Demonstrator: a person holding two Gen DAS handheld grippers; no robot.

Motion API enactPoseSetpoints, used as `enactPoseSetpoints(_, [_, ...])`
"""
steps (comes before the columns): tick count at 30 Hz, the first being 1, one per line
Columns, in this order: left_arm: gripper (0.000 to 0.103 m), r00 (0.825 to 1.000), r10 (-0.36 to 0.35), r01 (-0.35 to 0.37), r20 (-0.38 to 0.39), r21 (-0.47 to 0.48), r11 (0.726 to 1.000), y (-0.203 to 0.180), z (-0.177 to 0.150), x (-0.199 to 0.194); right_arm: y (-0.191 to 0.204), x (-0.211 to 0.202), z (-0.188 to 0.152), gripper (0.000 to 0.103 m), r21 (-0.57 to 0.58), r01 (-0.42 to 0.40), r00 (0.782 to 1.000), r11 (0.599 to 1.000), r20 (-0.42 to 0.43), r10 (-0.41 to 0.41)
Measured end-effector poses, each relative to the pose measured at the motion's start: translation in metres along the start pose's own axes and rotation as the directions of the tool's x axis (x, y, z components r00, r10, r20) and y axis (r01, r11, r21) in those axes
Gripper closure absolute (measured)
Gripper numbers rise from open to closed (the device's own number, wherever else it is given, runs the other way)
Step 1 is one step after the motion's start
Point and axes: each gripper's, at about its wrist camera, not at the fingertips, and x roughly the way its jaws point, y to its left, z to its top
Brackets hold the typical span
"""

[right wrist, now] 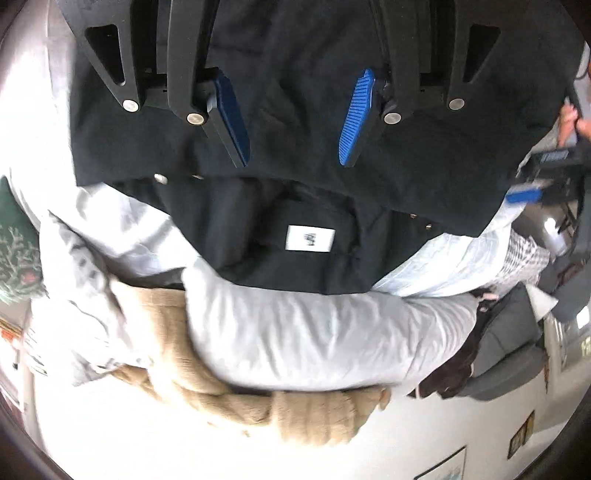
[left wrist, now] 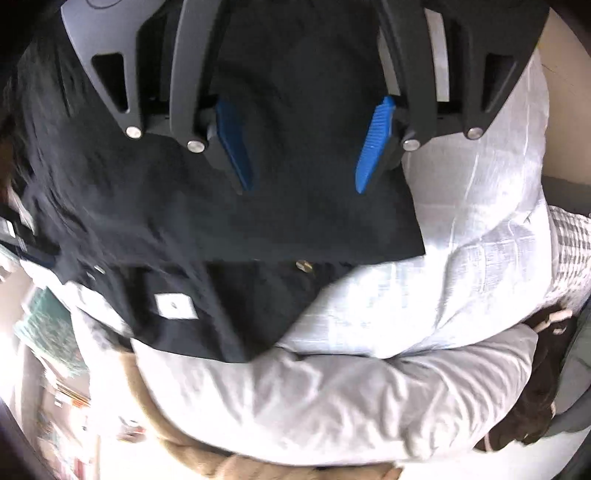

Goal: Fold large clothes

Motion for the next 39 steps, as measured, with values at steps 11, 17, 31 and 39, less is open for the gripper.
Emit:
enactPoseSetpoints(11, [0.039,0.992,0.117,-0.119,-0.050,-0.044,0.992,0.001,-0.012,0.052,-0.023,0.079,-0.042,0.054,0.099,-0.030,0.989,0.995,-0.142,0.044])
enactPoseSetpoints(17, [0.023,0.992,0.006,-0.013,-0.128,-0.055,0.998,-0.011,-0.041,-0.029,-0.033,-0.002,-0.041,0.027,0.117,-0.072,0.978,0.991,-0.188,0.093])
enactPoseSetpoints(31, [0.006,0.984,0.077,-0.085,-0.160,-0.044,0.995,-0.030,-0.141,-0.196,-0.070,-0.223,-0.113,0.009,0.154,-0.009,0.991,0.988,-0.133,0.030])
enactPoseSetpoints(39, [0.006,0.951,-0.033,-0.016,-0.308,-0.155,0.988,-0.016,-0.205,-0.224,-0.076,-0.259,-0.181,0.008,0.117,-0.011,0.960,0.993,-0.278,0.043])
